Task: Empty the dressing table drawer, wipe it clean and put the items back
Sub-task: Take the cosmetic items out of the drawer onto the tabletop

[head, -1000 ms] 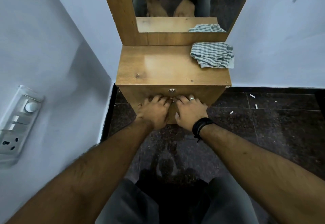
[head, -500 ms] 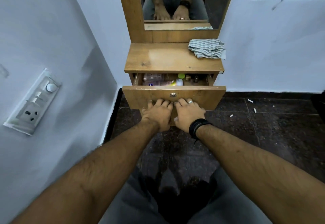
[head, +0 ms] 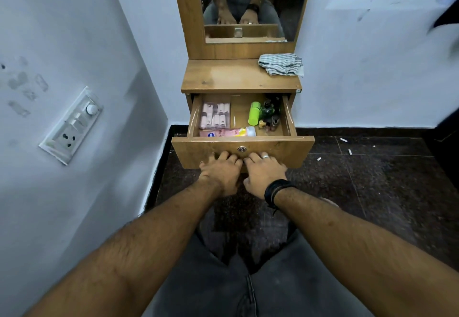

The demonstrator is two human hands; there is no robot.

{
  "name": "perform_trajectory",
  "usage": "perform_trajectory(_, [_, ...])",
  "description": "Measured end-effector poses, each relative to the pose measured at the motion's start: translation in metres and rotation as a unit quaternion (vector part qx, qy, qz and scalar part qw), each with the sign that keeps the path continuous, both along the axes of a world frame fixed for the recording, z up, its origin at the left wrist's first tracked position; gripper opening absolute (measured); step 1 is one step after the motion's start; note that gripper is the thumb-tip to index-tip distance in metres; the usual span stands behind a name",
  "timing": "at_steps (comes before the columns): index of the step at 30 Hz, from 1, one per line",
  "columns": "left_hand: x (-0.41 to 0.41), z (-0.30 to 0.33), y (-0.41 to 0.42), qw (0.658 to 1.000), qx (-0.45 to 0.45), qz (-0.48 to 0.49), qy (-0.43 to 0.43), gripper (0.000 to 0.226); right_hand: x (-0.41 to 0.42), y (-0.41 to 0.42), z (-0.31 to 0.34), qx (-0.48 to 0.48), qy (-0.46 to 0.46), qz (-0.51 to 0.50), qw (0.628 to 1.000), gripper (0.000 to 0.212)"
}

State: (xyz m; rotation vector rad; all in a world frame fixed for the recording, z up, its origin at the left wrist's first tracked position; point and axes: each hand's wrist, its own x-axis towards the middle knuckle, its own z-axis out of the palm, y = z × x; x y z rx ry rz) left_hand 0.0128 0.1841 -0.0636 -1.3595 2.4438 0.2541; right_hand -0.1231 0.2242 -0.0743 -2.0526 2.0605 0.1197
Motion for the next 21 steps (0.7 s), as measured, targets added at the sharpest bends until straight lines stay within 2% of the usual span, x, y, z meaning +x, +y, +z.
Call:
perform_trajectory(9, [0.004, 0.0, 0.029, 1.0, 0.007, 0.013, 0.0, 0.064, 0.005, 0.028, -0.002, -0.002, 0.002, -0.001, 1.0, 0.047])
perform_trajectory(21, [0.004, 0.001, 0.038, 1.0, 0.009, 0.013, 0.002, 0.058, 0.01, 0.04, -0.006, -0.018, -0.005, -0.017, 1.0, 0.044])
